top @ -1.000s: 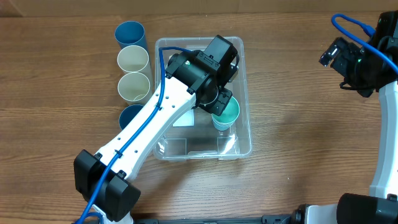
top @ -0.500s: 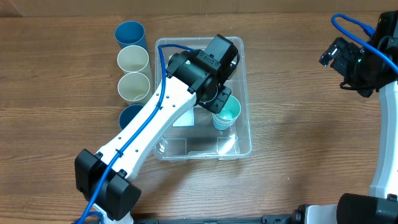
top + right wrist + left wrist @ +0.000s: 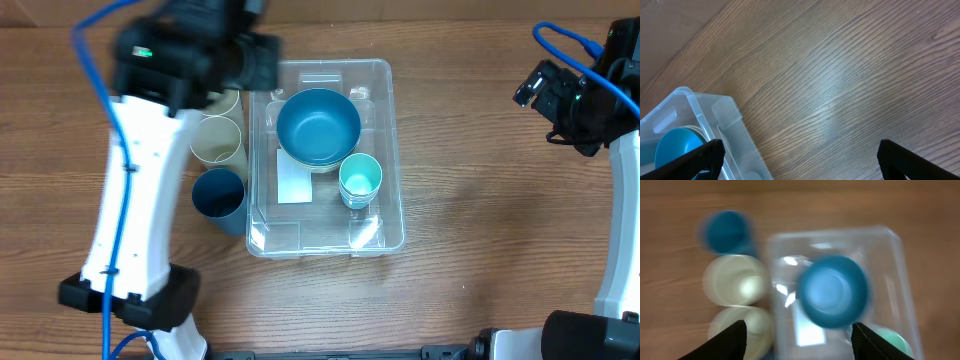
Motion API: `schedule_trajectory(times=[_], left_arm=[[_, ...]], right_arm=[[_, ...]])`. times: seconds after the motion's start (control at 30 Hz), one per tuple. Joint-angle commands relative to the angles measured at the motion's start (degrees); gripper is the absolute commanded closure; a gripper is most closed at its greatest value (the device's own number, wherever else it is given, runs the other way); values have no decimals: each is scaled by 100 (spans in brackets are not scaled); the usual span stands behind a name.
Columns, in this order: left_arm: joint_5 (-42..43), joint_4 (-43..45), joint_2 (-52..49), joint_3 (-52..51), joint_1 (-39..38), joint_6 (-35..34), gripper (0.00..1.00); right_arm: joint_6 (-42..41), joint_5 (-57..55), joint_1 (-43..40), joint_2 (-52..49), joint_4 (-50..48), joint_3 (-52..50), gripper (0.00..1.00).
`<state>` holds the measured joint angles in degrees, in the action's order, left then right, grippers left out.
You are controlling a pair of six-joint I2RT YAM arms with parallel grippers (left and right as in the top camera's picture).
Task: Pack container
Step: 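Move the left gripper to the far dark blue cup and grasp it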
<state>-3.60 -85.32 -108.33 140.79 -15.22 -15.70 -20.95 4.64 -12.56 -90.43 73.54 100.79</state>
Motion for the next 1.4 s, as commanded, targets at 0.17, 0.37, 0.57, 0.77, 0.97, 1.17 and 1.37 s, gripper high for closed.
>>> schedule_trajectory(times=[0.17, 0.37, 0.57, 0.77, 0.97, 1.17, 1.37], left_arm=[[1725, 72, -555, -9, 2286, -39, 36], [2116, 133, -1375, -9, 2494, 415, 38], [2188, 138, -1904, -9, 2461, 592, 42], [2260, 302, -2192, -9, 2457, 809, 39], [2430, 577, -2317, -9, 2457, 798, 41], [2457, 1016, -2339, -9, 2450, 570, 37], [2470, 1390, -2356, -9, 2352, 345, 36]], right_arm=[[-31, 9, 4, 68, -13, 9, 0], [-31, 9, 4, 68, -13, 9, 0], [-31, 9, 4, 68, -13, 9, 0], [-31, 9, 4, 68, -13, 9, 0], [-31, 9, 4, 68, -13, 9, 0], [-31, 9, 4, 68, -13, 9, 0], [-31, 9, 4, 68, -13, 9, 0]])
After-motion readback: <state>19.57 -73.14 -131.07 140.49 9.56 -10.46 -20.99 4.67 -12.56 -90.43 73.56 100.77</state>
